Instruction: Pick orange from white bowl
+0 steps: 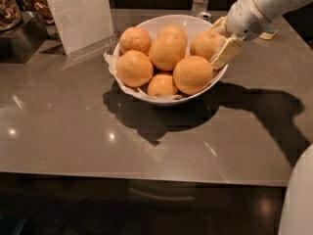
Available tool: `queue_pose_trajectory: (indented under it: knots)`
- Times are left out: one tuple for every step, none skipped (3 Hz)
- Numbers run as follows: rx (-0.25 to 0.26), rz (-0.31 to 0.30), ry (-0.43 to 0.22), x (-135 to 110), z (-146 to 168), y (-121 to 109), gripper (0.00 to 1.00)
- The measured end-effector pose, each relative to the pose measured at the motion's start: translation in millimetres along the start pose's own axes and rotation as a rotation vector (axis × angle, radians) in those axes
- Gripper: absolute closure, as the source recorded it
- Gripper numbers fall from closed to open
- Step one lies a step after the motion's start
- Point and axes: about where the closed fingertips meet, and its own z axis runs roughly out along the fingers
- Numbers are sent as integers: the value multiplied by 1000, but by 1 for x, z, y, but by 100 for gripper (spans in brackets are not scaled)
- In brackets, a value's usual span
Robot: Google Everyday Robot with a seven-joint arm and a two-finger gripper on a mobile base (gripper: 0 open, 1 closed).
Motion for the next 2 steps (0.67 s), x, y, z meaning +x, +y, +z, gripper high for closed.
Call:
queue_pose_trajectory:
  knots:
    - [26,7,-21,-9,-7,5,100]
    - [94,15,-64,-31,-36,10,100]
